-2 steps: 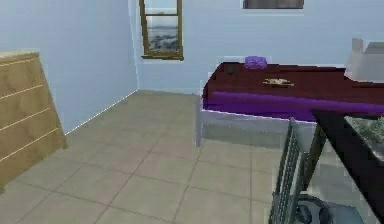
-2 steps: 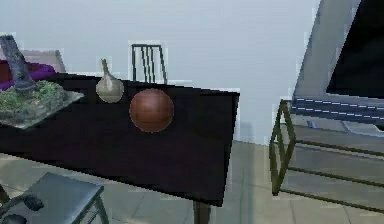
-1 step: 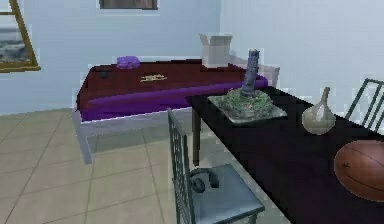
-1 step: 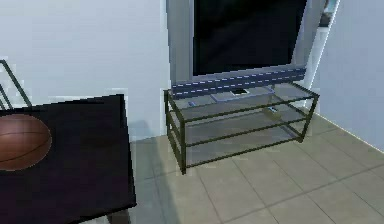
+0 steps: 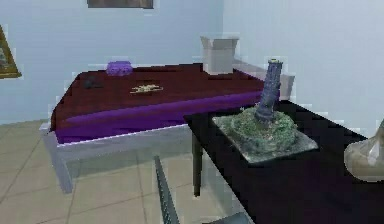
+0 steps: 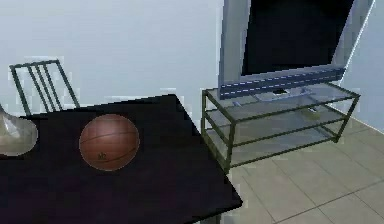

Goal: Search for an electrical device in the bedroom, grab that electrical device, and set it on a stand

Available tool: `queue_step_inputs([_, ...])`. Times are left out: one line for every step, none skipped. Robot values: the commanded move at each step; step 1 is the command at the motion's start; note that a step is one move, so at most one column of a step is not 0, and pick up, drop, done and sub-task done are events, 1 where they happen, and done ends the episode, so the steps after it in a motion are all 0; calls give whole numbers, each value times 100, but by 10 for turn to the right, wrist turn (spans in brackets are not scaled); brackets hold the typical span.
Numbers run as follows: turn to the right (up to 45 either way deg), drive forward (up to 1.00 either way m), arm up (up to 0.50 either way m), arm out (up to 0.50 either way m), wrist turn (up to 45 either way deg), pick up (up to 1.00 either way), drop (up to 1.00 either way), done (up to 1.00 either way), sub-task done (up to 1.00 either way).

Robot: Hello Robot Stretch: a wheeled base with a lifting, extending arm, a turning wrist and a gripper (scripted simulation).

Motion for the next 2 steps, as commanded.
queue_step_inputs([-450, 0, 0, 0, 0, 0, 0, 0, 0])
queue_step_inputs([-270, 0, 0, 0, 0, 0, 0, 0, 0])
